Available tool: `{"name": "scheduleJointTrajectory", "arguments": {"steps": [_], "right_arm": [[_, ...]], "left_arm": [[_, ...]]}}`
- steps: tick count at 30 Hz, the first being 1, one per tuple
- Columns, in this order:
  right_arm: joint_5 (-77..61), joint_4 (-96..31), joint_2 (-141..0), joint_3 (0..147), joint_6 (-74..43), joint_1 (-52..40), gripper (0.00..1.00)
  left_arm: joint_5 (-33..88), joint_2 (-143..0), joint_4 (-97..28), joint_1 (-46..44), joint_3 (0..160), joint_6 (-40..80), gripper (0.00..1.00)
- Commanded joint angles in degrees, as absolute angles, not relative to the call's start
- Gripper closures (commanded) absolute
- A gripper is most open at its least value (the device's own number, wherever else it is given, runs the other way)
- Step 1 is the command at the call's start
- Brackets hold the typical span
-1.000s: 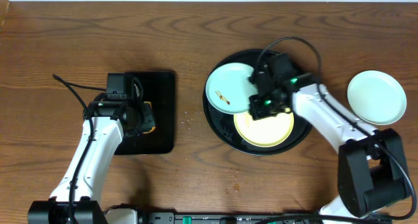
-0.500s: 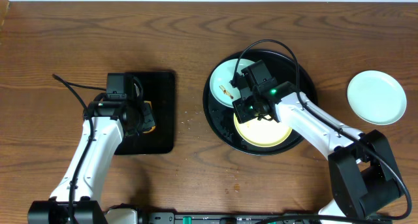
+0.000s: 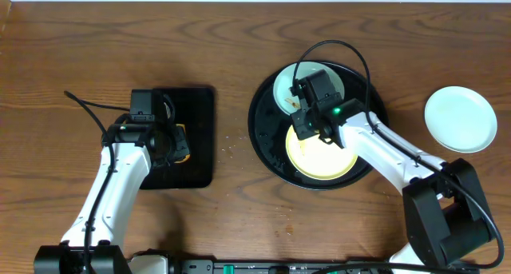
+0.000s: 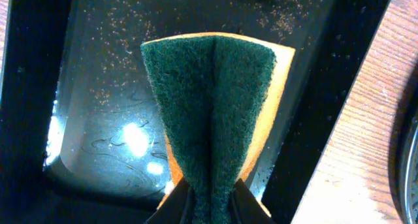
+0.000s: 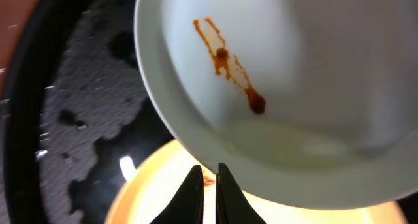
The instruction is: Clean dirty plates on tray and stack at the side
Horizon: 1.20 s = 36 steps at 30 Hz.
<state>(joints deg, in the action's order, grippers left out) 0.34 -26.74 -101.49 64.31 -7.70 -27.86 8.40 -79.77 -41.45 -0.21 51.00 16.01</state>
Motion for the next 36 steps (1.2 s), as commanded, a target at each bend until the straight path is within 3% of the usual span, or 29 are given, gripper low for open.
{"name": "scheduleJointTrajectory", "arguments": {"steps": [1,8,11,17,27,36], "right_arm": [[8.7,-25.5,-101.4,64.3,-8.3,-26.0,0.91],[0.3,-29.7,-99.2,68.5,-8.3,-19.2,0.72],[-2.7,-35.8,-96.6,68.9,-9.2,-15.2,0.69],[-6.4,-50.7,-95.6,67.1,-10.3,-5.5,0.68],[-9.9,-42.3,-96.6,58.9,-5.7,-2.8,0.64],[-12.5,-30.9,-96.7,51.6,-5.4,-2.8,0.67]], "left_arm": [[7.9,-79.7,-41.5,0.0,51.2,15.0,0.85],[7.9,-79.7,-41.3,0.0,51.2,15.0,0.85],[7.9,-79.7,-41.3,0.0,51.2,14.2,0.92],[11.9,-79.7,-38.9,-2.9,51.4,8.7,0.93],[-1.8,-79.7,-35.0,-7.1,53.0,7.5,0.93],[6.2,-79.7,-32.6,-7.1,53.0,2.8,0.93]]}}
